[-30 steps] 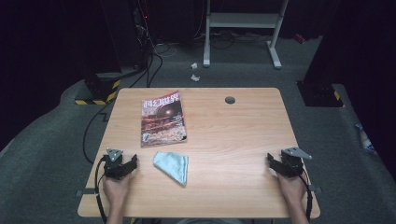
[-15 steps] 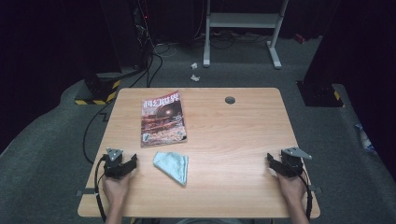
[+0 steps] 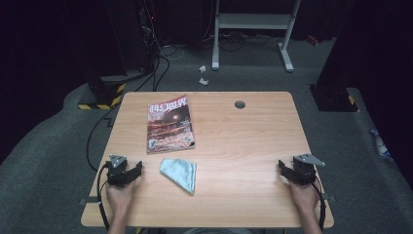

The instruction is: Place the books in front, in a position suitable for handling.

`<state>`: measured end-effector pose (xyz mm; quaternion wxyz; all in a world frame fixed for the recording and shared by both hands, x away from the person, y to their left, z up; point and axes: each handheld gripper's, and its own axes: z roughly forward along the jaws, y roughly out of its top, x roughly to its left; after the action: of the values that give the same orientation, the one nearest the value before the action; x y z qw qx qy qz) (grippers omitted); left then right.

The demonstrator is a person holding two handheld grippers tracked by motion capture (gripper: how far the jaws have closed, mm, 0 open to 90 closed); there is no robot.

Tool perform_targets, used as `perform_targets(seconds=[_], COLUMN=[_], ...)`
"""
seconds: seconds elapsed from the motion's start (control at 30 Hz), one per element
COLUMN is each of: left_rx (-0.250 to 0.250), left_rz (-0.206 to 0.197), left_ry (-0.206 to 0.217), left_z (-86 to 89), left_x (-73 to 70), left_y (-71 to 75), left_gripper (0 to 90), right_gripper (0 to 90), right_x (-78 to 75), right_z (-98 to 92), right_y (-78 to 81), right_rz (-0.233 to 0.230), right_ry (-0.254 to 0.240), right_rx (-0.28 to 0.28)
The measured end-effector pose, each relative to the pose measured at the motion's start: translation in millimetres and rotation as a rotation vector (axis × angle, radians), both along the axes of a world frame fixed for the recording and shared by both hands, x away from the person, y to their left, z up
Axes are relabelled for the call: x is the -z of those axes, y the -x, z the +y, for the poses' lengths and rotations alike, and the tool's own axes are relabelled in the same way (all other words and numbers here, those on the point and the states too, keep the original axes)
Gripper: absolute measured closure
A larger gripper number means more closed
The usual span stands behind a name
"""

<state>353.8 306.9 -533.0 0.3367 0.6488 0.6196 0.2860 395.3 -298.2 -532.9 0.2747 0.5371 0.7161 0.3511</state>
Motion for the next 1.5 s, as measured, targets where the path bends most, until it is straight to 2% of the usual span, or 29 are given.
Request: perform_targets(seconds=[0.23, 0.47, 0.6, 0.87, 1.07, 1.13, 1.27, 1.33, 1.37, 1.5], left_rx=[0.004, 0.034, 0.051, 0.069, 0.080, 0.079, 0.080, 0.072, 0.058, 0.037], left_rz=[0.006, 0.014, 0.020, 0.007, 0.025, 0.022, 0.055, 0.040, 0.043, 0.070], left_ry=[0.028, 0.061, 0.064, 0.086, 0.078, 0.078, 0.070, 0.087, 0.101, 0.101], left_z=[0.3, -4.3, -7.3, -16.1, -25.8, -28.3, -31.4, -31.3, -30.4, -26.6], left_x=[-1.0, -4.6, -9.0, -22.8, -28.1, -27.9, -27.3, -26.2, -24.3, -17.5], left_y=[-0.4, -4.6, -9.3, -25.7, -44.6, -50.8, -62.7, -66.3, -68.6, -73.8], left_gripper=[36.2, 35.5, 35.2, 34.6, 34.6, 34.6, 34.8, 35.3, 35.2, 35.2], right_gripper=[36.0, 35.9, 35.9, 35.9, 36.0, 36.0, 36.0, 36.1, 36.1, 36.2], right_x=[-0.1, -0.2, -0.2, -0.2, -0.2, -0.2, -0.2, -0.3, -0.3, -0.4], right_z=[-0.1, 0.0, 0.0, -0.1, -0.2, -0.3, -0.4, -0.4, -0.5, -0.4], right_y=[0.3, 0.5, 0.6, 0.5, 0.6, 0.6, 0.7, 0.6, 0.6, 0.8], right_rz=[0.001, 0.002, 0.002, 0.000, 0.000, 0.000, -0.001, 0.000, 0.000, 0.001], right_ry=[0.000, -0.001, 0.000, 0.003, 0.004, 0.005, 0.006, 0.006, 0.006, 0.005], right_rx=[-0.004, -0.006, -0.007, -0.013, -0.014, -0.017, -0.019, -0.020, -0.020, -0.021])
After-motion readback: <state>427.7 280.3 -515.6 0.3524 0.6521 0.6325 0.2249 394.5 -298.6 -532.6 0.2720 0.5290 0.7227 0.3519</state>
